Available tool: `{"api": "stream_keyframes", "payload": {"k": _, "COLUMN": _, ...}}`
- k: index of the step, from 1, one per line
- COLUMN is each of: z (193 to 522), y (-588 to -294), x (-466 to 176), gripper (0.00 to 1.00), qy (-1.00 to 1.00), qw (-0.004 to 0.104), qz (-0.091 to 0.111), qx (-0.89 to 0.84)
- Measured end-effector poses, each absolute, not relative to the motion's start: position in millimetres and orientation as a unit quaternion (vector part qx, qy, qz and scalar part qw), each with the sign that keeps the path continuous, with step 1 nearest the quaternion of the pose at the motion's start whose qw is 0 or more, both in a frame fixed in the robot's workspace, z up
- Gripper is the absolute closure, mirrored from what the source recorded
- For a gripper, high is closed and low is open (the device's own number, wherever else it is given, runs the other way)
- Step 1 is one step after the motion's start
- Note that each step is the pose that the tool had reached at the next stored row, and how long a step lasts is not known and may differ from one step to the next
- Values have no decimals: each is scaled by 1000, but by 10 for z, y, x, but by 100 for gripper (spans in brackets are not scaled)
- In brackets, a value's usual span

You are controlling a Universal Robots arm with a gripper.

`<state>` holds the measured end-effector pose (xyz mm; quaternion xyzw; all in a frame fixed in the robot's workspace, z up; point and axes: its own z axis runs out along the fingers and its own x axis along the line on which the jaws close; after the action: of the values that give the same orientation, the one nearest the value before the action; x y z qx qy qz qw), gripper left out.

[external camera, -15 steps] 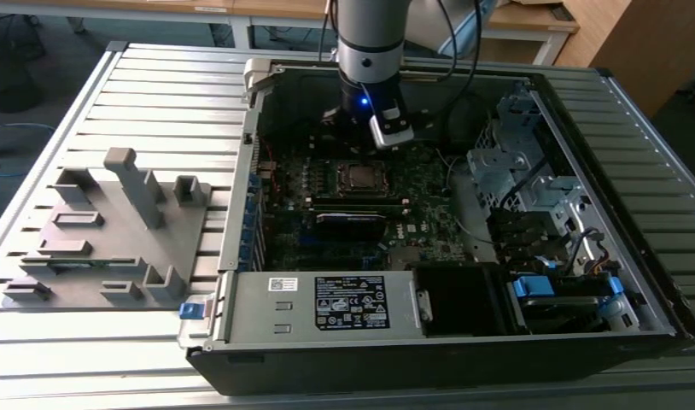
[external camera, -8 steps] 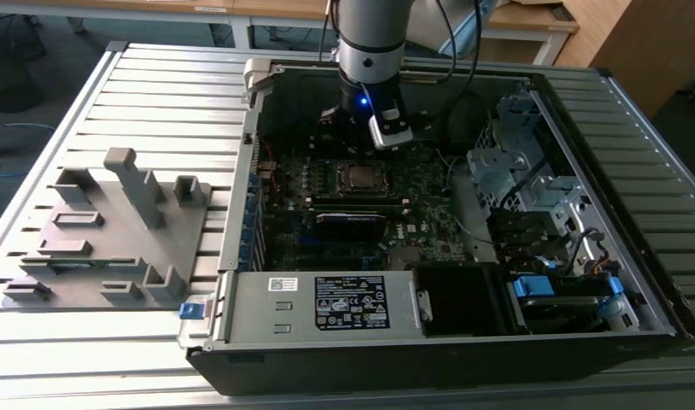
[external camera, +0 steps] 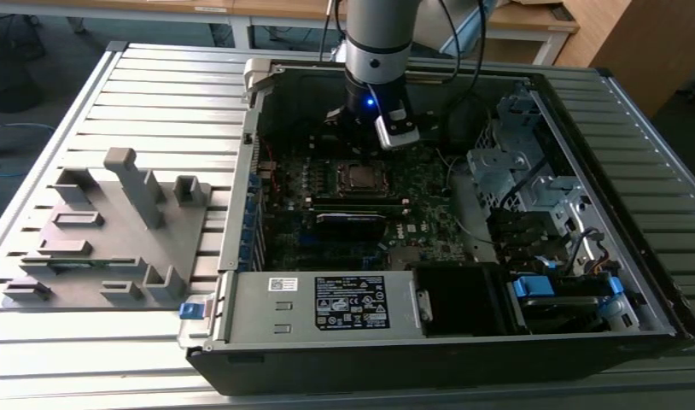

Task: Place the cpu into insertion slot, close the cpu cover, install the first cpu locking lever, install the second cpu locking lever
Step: 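Install the first cpu locking lever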

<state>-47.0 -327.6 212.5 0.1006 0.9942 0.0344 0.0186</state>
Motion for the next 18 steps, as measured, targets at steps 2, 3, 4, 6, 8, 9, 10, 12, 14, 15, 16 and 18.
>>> {"api": "stream_keyframes", "payload": {"k": 2, "z": 2125, "y": -3280, "x": -470, "gripper": 90, "qy": 994, "qw": 19, "qz": 34, "qx": 100}}
{"api": "stream_keyframes", "payload": {"k": 3, "z": 2125, "y": -3287, "x": -469, "gripper": 90, "qy": 994, "qw": 19, "qz": 33, "qx": 99}}
{"api": "stream_keyframes", "payload": {"k": 4, "z": 2124, "y": -3296, "x": -469, "gripper": 90, "qy": 994, "qw": 19, "qz": 33, "qx": 98}}
{"api": "stream_keyframes", "payload": {"k": 6, "z": 2123, "y": -3312, "x": -469, "gripper": 90, "qy": 995, "qw": 19, "qz": 33, "qx": 96}}
{"api": "stream_keyframes", "payload": {"k": 8, "z": 2123, "y": -3328, "x": -469, "gripper": 90, "qy": 995, "qw": 19, "qz": 33, "qx": 92}}
{"api": "stream_keyframes", "payload": {"k": 9, "z": 2122, "y": -3335, "x": -469, "gripper": 90, "qy": 995, "qw": 18, "qz": 33, "qx": 90}}
{"api": "stream_keyframes", "payload": {"k": 10, "z": 2121, "y": -3342, "x": -469, "gripper": 90, "qy": 995, "qw": 18, "qz": 32, "qx": 88}}
{"api": "stream_keyframes", "payload": {"k": 12, "z": 2120, "y": -3358, "x": -469, "gripper": 90, "qy": 996, "qw": 18, "qz": 32, "qx": 85}}
{"api": "stream_keyframes", "payload": {"k": 14, "z": 2119, "y": -3375, "x": -469, "gripper": 90, "qy": 996, "qw": 18, "qz": 32, "qx": 81}}
{"api": "stream_keyframes", "payload": {"k": 15, "z": 2118, "y": -3383, "x": -469, "gripper": 90, "qy": 996, "qw": 18, "qz": 32, "qx": 79}}
{"api": "stream_keyframes", "payload": {"k": 16, "z": 2118, "y": -3390, "x": -469, "gripper": 90, "qy": 996, "qw": 18, "qz": 31, "qx": 77}}
{"api": "stream_keyframes", "payload": {"k": 18, "z": 2116, "y": -3403, "x": -469, "gripper": 90, "qy": 997, "qw": 18, "qz": 31, "qx": 73}}
